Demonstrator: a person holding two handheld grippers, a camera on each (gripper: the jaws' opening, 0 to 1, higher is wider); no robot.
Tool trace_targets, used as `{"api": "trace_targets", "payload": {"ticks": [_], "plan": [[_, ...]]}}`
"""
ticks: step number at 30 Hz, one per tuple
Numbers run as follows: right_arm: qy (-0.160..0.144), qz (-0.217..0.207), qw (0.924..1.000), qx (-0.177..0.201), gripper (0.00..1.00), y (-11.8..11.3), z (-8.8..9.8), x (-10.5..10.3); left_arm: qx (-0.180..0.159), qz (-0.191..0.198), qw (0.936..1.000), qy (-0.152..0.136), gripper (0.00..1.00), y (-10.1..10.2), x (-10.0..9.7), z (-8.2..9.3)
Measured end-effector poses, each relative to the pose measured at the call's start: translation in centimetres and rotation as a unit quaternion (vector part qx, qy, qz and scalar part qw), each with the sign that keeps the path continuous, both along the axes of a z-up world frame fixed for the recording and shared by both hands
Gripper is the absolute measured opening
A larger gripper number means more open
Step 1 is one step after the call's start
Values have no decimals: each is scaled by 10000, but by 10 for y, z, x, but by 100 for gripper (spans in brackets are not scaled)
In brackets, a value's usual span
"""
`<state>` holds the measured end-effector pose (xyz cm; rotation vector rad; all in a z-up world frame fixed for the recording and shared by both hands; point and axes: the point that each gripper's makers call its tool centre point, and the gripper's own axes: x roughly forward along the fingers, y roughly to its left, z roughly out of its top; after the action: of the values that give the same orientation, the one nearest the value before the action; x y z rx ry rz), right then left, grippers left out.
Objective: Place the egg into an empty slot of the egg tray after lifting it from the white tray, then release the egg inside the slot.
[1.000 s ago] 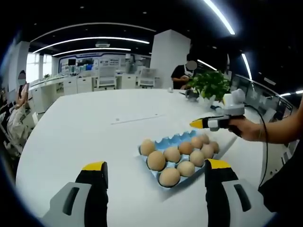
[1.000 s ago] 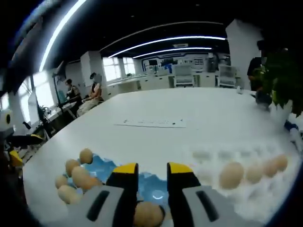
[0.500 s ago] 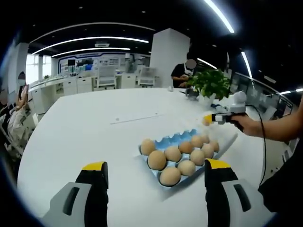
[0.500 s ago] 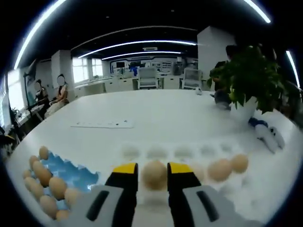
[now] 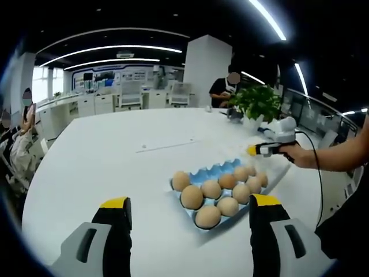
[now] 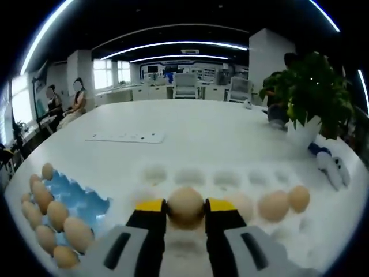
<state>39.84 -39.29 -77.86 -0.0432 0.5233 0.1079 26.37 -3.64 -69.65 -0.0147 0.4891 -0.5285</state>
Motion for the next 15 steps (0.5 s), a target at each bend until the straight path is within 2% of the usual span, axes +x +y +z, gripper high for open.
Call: {"api": "trace_targets", "payload": {"ticks": [6,8,15], "plan": [[-292,49,9995,77,26,7,22,1,-4,-10,10000,4,84,-1,0,0],[-396,119,9989,228,26,14,29,2,-10,-28,10000,13,84,-2,0,-1],[-480,531,9962,487,26,53,41,1,-17,-44,10000,5,84,-3,1,-2]]}}
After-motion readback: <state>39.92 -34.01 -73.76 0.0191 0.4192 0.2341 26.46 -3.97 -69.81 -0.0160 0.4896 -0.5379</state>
